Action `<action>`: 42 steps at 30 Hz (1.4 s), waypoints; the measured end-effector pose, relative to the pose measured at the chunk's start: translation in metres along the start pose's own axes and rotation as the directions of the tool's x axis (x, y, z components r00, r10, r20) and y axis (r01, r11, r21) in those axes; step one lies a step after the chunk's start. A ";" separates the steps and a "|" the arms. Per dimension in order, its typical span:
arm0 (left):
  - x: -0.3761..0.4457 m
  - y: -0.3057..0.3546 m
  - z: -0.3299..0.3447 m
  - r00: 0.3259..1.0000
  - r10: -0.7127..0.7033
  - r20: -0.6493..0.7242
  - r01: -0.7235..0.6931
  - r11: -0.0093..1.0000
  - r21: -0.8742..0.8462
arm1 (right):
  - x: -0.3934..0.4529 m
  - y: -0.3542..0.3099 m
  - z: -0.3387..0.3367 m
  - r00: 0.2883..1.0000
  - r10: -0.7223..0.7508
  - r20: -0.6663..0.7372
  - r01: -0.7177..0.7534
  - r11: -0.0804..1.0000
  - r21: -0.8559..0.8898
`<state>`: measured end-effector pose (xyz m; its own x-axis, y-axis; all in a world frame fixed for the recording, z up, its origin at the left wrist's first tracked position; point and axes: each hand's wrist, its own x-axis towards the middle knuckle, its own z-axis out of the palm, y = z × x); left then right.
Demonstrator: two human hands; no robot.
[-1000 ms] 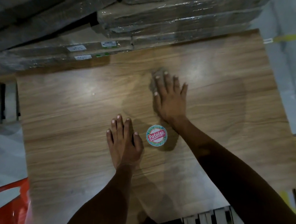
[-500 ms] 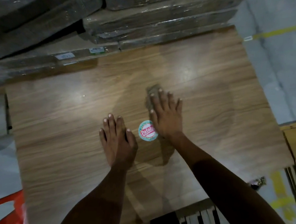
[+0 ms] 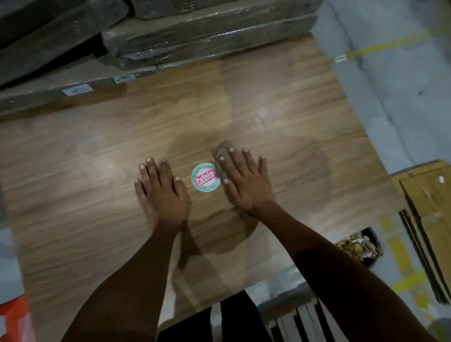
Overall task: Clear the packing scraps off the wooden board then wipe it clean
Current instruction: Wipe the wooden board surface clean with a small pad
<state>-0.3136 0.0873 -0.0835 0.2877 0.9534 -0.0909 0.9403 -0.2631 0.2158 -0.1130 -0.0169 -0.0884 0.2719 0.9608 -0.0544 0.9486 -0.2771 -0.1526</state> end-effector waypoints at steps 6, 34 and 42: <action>-0.025 -0.003 0.005 0.991 0.108 0.074 -0.109 0.994 0.016 | -0.007 0.027 -0.008 0.795 0.606 -0.010 -0.603 0.792 0.101; -0.157 -0.032 -0.019 0.920 0.241 0.309 -0.226 0.971 -0.083 | -0.120 -0.003 -0.023 0.865 0.392 0.314 -0.447 0.886 0.125; -0.205 -0.001 -0.013 0.934 0.071 0.349 -0.072 0.997 -0.011 | -0.143 0.018 -0.032 0.935 0.135 0.327 -0.161 0.985 0.055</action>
<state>-0.3758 -0.1056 -0.0527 0.3992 0.8204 -0.4093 0.9151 -0.3292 0.2326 -0.1294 -0.1588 -0.0517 0.3296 0.8581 -0.3938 0.8820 -0.4286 -0.1958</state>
